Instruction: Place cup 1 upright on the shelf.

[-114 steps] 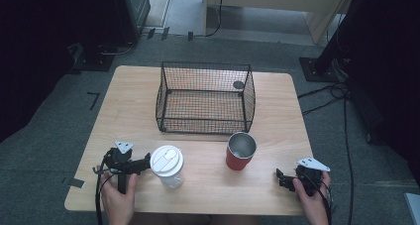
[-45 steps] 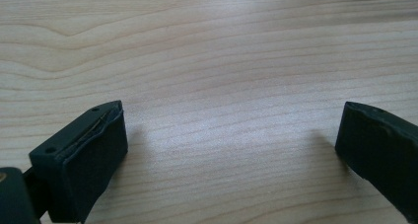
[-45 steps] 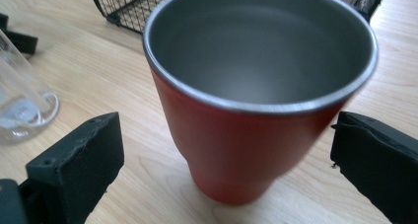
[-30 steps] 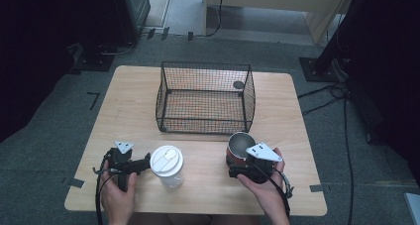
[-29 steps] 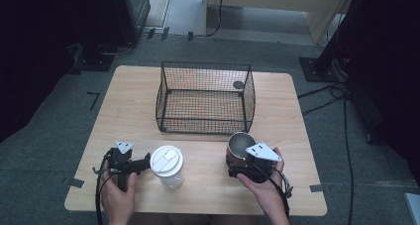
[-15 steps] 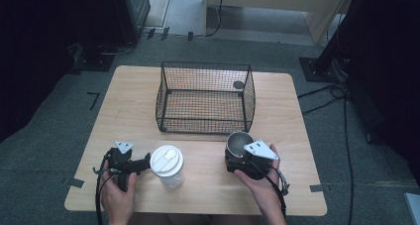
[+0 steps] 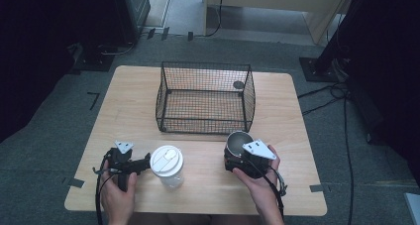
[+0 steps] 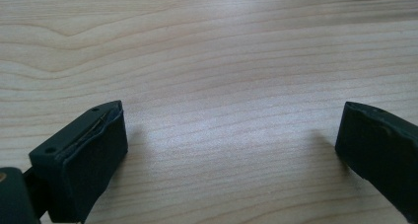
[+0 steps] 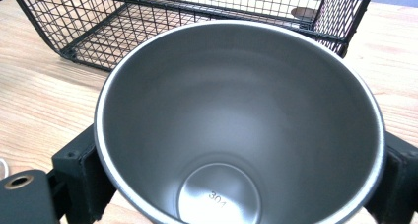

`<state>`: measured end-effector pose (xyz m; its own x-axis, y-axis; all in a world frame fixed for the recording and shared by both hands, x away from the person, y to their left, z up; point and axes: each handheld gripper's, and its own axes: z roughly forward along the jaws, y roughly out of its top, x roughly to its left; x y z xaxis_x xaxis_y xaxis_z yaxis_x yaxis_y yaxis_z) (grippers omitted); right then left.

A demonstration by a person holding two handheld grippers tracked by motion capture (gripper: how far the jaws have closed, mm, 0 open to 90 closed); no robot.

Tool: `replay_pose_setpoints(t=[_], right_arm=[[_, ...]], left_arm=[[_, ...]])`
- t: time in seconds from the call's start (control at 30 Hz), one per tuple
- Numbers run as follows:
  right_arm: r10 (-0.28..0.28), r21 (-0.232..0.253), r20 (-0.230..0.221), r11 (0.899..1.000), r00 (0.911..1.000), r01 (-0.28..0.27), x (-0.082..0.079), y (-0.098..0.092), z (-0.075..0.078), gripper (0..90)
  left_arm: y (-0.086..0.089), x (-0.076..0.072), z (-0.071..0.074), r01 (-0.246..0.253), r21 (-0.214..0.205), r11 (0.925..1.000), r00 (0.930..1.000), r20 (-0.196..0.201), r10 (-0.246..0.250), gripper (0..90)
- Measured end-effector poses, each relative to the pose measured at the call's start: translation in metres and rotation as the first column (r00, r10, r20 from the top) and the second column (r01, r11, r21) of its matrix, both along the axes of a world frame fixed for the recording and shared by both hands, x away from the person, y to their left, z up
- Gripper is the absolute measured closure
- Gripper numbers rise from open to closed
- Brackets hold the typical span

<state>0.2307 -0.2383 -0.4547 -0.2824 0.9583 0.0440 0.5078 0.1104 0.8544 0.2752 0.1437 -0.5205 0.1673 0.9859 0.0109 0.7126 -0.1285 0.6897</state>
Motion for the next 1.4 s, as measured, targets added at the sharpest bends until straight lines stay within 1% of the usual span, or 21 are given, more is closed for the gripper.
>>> replay_pose_setpoints(t=[0.1,0.4,0.5,0.6,0.7,0.8,1.0,1.23,1.4], right_arm=[[0.001,0.001,0.004,1.000,1.0000,-0.001,-0.001,0.000,0.003,7.6],[-0.008,0.021,0.044,1.000,0.9990,0.007,-0.005,0.001,0.019,7.6],[-0.011,0.015,0.052,1.000,0.9986,0.011,-0.005,0.002,0.024,7.6],[-0.013,0.021,0.061,1.000,0.9981,0.011,-0.004,0.003,0.030,7.6],[-0.021,0.026,0.060,0.999,0.9980,0.019,-0.003,0.004,0.035,7.6],[-0.028,0.032,0.065,0.999,0.9975,0.026,-0.002,0.004,0.043,7.6],[-0.029,0.039,0.099,0.999,0.9947,0.025,-0.001,0.007,0.061,7.6],[-0.030,0.051,0.135,0.998,0.9904,0.024,0.005,0.006,0.082,7.7],[-0.030,0.042,0.163,0.999,0.9862,0.023,0.007,0.007,0.092,7.6]], left_arm=[[0.000,0.000,0.000,0.000,0.000,1.0000,1.0000,0.000,0.000,0.1],[0.000,0.000,0.000,0.000,0.000,1.0000,1.0000,0.000,0.000,0.1],[0.000,0.000,0.000,-0.001,-0.001,1.0000,1.0000,0.001,0.001,0.1],[-0.001,0.001,0.000,-0.001,0.000,1.0000,1.0000,0.000,0.001,0.1],[-0.001,0.001,0.000,-0.002,0.000,1.0000,1.0000,0.000,0.002,0.1],[-0.001,0.001,0.000,-0.001,0.000,1.0000,1.0000,0.000,0.001,0.1],[-0.001,0.001,0.000,-0.001,0.001,1.0000,1.0000,0.000,0.001,0.1],[-0.001,0.001,0.000,-0.002,0.000,1.0000,1.0000,0.001,0.002,0.1],[-0.001,0.001,0.000,-0.004,0.002,1.0000,1.0000,0.000,0.004,0.1]])
